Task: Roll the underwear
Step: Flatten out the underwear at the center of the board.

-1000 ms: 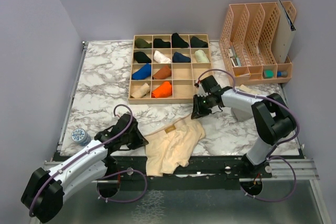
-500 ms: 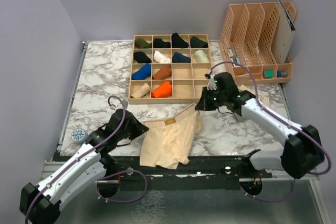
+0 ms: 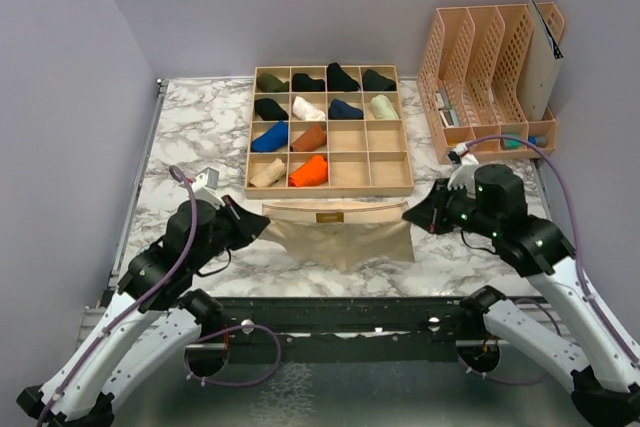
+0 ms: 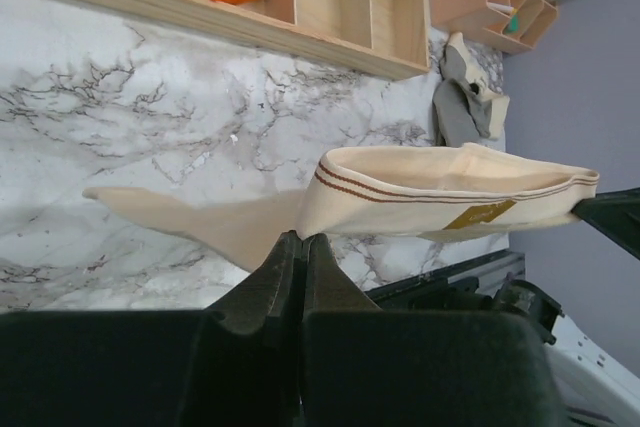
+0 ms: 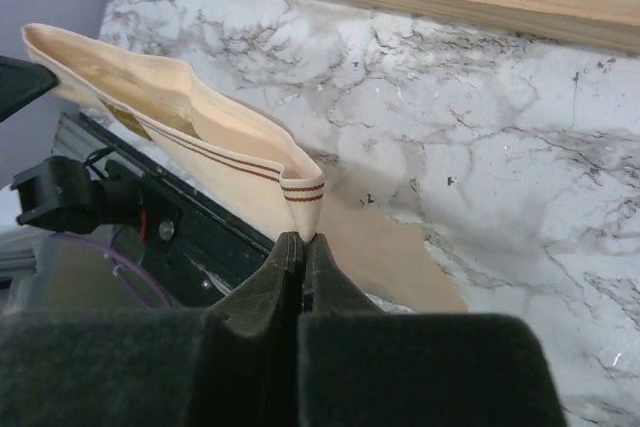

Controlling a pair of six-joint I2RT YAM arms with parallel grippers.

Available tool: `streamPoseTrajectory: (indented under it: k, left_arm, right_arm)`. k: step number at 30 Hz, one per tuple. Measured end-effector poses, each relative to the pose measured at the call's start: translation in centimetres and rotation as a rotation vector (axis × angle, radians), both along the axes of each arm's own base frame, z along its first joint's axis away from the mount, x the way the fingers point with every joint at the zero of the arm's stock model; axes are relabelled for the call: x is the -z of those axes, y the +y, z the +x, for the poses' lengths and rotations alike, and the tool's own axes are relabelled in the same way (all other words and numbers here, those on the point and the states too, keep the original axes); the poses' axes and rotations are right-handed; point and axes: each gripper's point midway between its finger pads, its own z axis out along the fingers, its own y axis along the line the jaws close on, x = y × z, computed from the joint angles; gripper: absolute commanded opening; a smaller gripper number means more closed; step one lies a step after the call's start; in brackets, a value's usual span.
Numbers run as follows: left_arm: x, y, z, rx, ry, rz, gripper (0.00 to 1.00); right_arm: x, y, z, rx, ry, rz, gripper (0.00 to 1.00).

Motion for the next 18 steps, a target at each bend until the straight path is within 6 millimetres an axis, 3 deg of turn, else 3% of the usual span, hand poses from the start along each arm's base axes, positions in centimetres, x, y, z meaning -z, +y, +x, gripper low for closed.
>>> streamPoseTrajectory:
  k: [6, 11, 15, 18]
  left_arm:
    - [-1.5, 0.0, -1.9, 0.049, -0.002, -0.045, 0.0]
    - [-2.7, -0.6, -3.7, 0.123, 0.034, -0.079, 0.0]
    - [-4.5, -1.4, -4.5, 0.188, 0.058, -0.09, 0.0]
    - [-4.2, -2.2, -4.0, 0.216, 0.108, -0.052, 0.0]
  right_arm:
    - [-3.8, -0.9, -3.1, -0.034, -0.047, 0.052, 0.0]
    - [-5.4, -0.8, -6.0, -0.116, -0.032, 0.098, 0.0]
    - [-5.7, 0.0, -7.3, -0.186, 0.02, 0.128, 0.01]
    - [-4.5, 0.4, -6.4, -0.167, 0.101, 0.103, 0.0]
